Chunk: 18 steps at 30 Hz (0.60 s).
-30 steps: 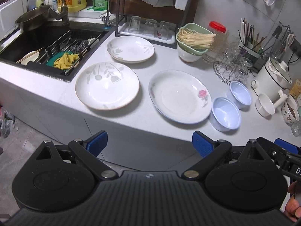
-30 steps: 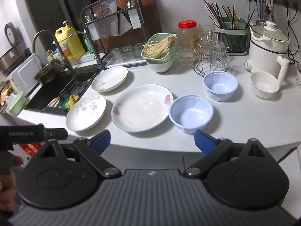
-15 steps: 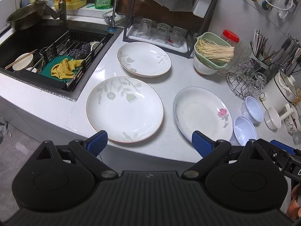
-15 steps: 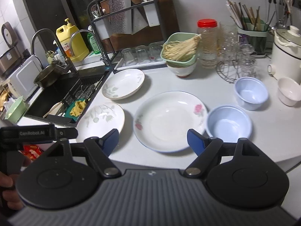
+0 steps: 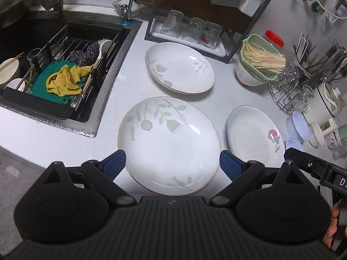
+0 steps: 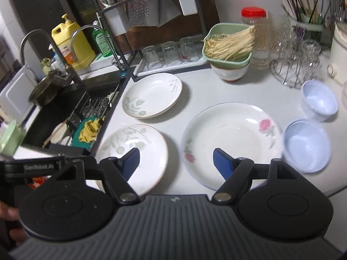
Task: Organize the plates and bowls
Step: 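Move both grippers toward the rim of the leaf-pattern plate, then close both grippers on the rim of the leaf-pattern plate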
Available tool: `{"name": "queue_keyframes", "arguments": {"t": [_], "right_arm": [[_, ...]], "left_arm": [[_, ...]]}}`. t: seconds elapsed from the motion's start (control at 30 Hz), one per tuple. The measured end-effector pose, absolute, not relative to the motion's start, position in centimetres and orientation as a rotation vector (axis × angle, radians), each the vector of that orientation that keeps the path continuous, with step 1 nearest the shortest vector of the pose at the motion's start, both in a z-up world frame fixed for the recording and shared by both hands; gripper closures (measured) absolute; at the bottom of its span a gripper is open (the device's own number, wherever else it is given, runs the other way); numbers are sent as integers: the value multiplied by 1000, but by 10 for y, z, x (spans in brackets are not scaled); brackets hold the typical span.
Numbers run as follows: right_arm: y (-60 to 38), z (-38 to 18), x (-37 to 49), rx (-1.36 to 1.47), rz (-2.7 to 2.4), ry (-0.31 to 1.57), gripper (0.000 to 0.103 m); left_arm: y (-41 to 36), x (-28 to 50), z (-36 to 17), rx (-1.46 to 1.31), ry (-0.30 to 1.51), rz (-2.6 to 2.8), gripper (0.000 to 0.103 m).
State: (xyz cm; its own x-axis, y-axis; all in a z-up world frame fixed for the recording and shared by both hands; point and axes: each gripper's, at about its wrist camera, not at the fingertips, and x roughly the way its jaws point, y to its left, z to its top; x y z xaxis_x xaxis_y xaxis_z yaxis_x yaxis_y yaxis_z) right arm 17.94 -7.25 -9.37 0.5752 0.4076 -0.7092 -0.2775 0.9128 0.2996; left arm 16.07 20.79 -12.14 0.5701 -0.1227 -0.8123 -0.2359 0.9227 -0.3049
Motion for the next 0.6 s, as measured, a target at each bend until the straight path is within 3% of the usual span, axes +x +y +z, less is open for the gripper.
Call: {"name": "queue_keyframes", "arguments": {"t": [0.1,0.27,0.6], "right_arm": [[-53,-102,184,188,367,896,27],[-25,-118,183,194,311,953,51],[-10,-163,188,269,212,997,71]], "left_arm": [[235,173,-130,-417,985,47,9],[270,191,-150,-424,1012,-2,17],[293,212,-191,-419,999,-55,54]]}}
